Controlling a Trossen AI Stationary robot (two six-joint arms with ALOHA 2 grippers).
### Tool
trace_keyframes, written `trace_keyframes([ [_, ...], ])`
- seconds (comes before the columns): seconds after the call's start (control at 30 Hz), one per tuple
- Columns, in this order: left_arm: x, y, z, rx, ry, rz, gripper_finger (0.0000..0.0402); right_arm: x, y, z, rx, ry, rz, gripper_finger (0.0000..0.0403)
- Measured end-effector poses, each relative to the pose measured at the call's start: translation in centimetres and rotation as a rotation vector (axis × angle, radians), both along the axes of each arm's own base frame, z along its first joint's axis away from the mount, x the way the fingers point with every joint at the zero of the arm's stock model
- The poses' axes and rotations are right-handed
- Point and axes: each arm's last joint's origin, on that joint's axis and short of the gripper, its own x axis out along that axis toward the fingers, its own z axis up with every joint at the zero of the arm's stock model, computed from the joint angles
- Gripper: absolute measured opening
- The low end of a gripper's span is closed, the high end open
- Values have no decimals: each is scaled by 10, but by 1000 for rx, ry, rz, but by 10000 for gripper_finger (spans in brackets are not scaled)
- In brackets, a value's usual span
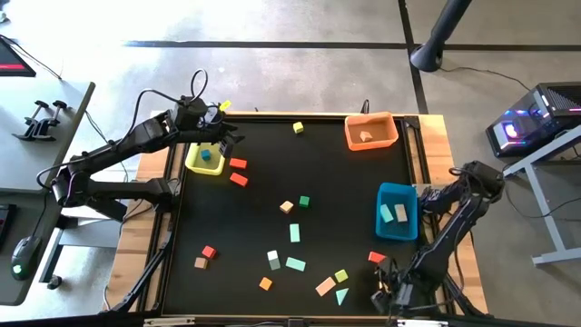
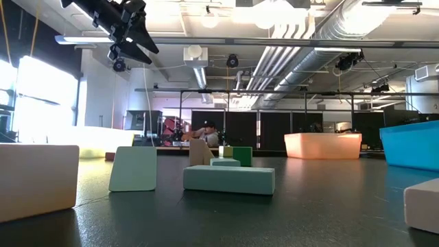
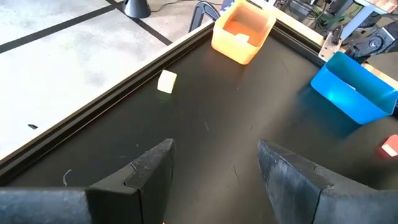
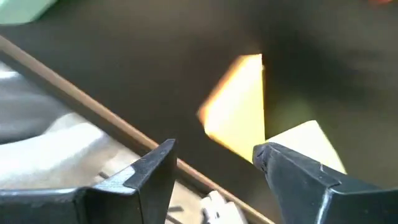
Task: Sort blocks by size
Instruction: Put the yellow triangle block into the orange bin, then put the yellow square block into the yellow bin
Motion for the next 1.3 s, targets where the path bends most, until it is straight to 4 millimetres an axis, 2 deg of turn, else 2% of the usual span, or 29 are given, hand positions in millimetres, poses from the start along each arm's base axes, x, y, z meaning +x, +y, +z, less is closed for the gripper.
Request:
trace_keyframes([
  [0.1, 0, 0, 0, 0, 0, 0, 213, 3, -12, -11, -95, 21, 10, 231],
  [0.2, 0, 0, 0, -1, 1, -1, 213, 9, -14, -9, -66, -24, 49, 231],
  [0.3, 0, 0, 0, -1, 3, -1, 213, 8, -22, -17, -96, 3, 60, 231],
  [0.43, 0, 0, 0, -2, 4, -1, 213, 12, -26, -17, -99, 11, 40, 231],
  [0.57, 0, 0, 0, -3, 4, -1, 213, 16, -29, -12, -100, -7, 41, 231],
  [0.7, 0, 0, 0, -3, 5, -1, 213, 20, -28, 6, -57, -84, 24, 231],
  [0.77, 0, 0, 0, -3, 4, 0, 213, 18, -30, 12, -32, -62, -21, 231],
  [0.93, 0, 0, 0, -3, 4, 0, 213, 7, -28, 17, 69, 120, -149, 231],
  [1.1, 0, 0, 0, -2, 4, -1, 213, -4, -22, 5, 101, 167, -122, 231],
  [1.3, 0, 0, 0, -3, 4, -1, 213, -10, -28, 1, 39, 239, -77, 231],
])
